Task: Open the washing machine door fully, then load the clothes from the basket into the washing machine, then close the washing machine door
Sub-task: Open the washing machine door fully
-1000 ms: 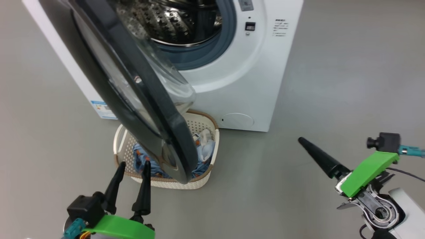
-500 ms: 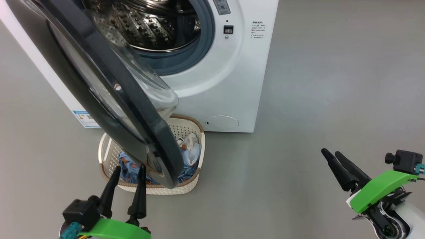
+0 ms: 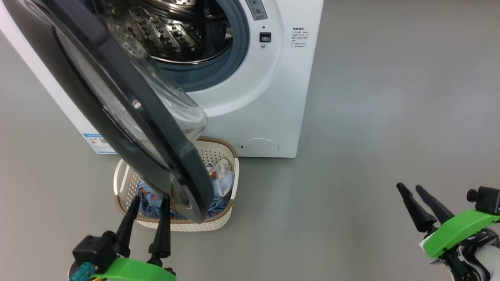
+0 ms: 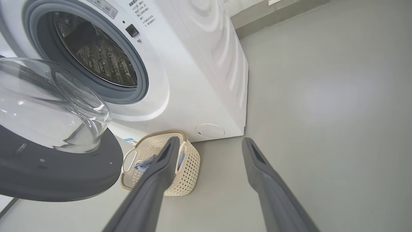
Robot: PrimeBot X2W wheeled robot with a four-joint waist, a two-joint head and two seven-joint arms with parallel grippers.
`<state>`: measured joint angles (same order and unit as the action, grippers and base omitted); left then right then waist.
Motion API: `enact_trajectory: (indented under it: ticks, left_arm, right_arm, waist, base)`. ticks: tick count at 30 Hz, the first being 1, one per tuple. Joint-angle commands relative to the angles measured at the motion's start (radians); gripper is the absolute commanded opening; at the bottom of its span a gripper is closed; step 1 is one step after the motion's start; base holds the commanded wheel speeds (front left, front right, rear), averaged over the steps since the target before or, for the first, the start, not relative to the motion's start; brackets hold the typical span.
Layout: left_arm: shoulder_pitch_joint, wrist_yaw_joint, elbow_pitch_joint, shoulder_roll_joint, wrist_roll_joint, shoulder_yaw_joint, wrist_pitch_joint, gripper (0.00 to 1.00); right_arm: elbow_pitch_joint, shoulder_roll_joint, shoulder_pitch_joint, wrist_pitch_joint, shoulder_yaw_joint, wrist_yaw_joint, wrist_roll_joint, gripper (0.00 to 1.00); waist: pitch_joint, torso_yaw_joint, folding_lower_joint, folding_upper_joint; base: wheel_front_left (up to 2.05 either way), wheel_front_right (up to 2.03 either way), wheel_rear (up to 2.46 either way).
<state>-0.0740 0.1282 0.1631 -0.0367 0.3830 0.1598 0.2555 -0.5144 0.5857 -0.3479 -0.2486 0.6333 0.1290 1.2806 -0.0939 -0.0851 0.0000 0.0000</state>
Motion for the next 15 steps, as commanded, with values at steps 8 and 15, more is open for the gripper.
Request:
enact_trajectory:
  ticks: [8,15]
  left_arm:
    - [0.001,0.002,-0.019,-0.014,-0.009,-0.039,0.006,1.0]
    - [0.003,0.002,-0.023,-0.014,-0.01,-0.04,0.006,1.0]
  right_arm:
    - [0.029,-0.025,0.036,-0.013,-0.176,0.002,-0.296,1.0]
    - [0.113,-0.09,0.115,-0.013,-0.347,0.002,-0.491,1.0]
  waist:
    - [0.007,0.006,0.0,0.0]
    - [0.012,0.004,0.0,0.0]
  base:
    - [0.0,0.0,0.0]
    - [0.0,0.0,0.0]
